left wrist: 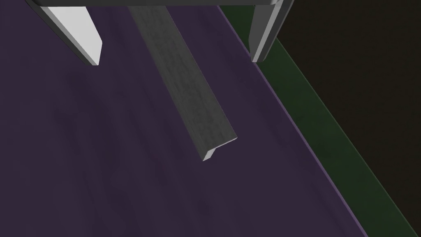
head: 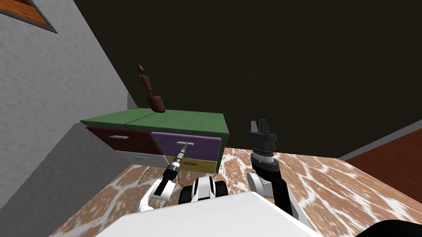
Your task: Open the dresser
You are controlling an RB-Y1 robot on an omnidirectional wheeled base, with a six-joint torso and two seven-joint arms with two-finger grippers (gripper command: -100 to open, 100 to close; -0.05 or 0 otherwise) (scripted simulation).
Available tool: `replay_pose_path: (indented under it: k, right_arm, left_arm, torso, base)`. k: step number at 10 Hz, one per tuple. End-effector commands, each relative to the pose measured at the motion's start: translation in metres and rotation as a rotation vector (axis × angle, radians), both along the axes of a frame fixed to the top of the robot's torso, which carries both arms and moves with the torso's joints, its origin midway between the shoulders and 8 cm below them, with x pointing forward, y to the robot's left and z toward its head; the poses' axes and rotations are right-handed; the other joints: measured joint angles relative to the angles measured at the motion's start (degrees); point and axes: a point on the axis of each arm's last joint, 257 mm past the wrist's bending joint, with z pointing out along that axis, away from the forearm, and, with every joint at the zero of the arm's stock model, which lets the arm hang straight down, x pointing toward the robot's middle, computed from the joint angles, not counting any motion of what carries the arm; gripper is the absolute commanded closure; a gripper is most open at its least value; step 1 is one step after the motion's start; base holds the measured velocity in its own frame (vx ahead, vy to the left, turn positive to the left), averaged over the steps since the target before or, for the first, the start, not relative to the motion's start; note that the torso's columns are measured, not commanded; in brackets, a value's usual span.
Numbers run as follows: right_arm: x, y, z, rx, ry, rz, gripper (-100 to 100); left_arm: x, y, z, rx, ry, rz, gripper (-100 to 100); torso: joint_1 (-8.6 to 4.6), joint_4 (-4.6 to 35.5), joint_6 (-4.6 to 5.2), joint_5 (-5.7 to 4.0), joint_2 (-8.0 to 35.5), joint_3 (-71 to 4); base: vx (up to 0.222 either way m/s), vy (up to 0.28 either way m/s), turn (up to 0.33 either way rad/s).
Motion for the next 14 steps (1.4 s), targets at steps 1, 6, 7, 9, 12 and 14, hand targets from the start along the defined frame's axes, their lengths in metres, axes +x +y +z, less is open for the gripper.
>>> replay_pose_path:
  k: [1, 6, 7, 9, 12, 14]
  right_arm:
    - [0.000, 0.000, 0.000, 0.000, 0.000, 0.000, 0]
    - [0.000, 0.000, 0.000, 0.000, 0.000, 0.000, 0]
    - [0.000, 0.000, 0.000, 0.000, 0.000, 0.000, 0]
    - [0.000, 0.000, 0.000, 0.000, 0.000, 0.000, 0]
    - [0.000, 0.000, 0.000, 0.000, 0.000, 0.000, 0]
    - [0.000, 0.000, 0.000, 0.000, 0.000, 0.000, 0]
  left_arm:
    - [0.012, 0.011, 0.003, 0.009, -0.023, -0.020, -100]
    - [0.026, 0.024, -0.013, 0.023, 0.002, -0.032, -100]
    - [0.024, 0.026, -0.021, 0.024, 0.018, -0.029, -100]
    - [0.038, 0.036, -0.013, 0.029, -0.004, -0.045, -100]
    - [0.051, 0.048, -0.009, 0.033, -0.013, -0.057, -100]
    - [0.047, 0.052, -0.023, 0.034, 0.019, -0.049, -100]
  torso:
    - [0.17, -0.07, -0.01, 0.04, -0.22, -0.14]
    - [0.08, -0.10, -0.01, 0.02, -0.33, -0.22]
    - [0.23, -0.11, -0.02, 0.06, -0.35, -0.22]
    - [0.07, -0.10, -0.02, 0.03, -0.33, -0.22]
    - [0.07, -0.09, -0.02, 0.03, -0.31, -0.21]
    - [0.24, -0.11, -0.02, 0.07, -0.36, -0.23]
  base:
    - [-0.028, -0.071, 0.049]
    - [-0.019, -0.060, 0.026]
    - [0.000, 0.000, 0.000]
    - [-0.021, -0.067, 0.048]
    - [-0.022, -0.063, 0.034]
    - [-0.008, -0.016, -0.006]
